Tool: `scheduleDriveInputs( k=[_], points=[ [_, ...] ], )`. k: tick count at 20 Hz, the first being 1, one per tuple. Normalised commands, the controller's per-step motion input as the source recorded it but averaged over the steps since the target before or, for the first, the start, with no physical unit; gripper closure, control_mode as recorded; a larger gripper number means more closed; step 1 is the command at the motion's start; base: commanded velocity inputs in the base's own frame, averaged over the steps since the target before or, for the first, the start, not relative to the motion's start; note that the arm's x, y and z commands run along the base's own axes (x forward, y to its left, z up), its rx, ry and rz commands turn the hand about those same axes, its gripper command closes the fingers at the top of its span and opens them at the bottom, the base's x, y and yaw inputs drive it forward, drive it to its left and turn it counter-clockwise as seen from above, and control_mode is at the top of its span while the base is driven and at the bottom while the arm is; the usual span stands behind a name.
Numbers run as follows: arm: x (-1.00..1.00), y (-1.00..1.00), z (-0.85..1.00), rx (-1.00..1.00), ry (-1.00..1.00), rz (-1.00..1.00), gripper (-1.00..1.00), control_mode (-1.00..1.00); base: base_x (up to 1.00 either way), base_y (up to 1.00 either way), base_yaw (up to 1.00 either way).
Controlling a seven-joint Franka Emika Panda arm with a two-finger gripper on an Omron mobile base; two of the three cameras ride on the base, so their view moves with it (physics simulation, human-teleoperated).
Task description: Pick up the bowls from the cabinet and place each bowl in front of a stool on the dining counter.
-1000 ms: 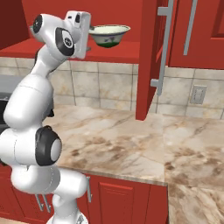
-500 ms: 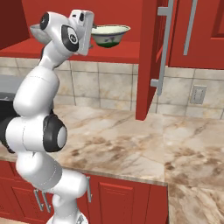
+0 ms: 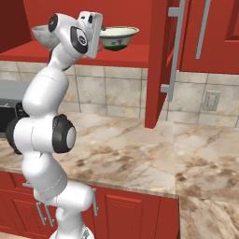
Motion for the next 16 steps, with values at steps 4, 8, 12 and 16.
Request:
scheduleDriveInputs(
  k=[4, 8, 12, 16],
  points=[
    [0.34, 0.0, -0.04, 0.0, 0.0, 0.0, -1.0, -1.0, 0.0, 0.0, 0.0],
    [0.23, 0.0, 0.0, 0.0, 0.0, 0.0, -1.0, -1.0, 0.0, 0.0, 0.0],
    [0.12, 0.0, 0.0, 0.0, 0.0, 0.0, -1.0, -1.0, 0.0, 0.0, 0.0],
    [0.0, 0.0, 0.0, 0.0, 0.0, 0.0, -1.0, -1.0, 0.0, 0.0, 0.0]
  ],
)
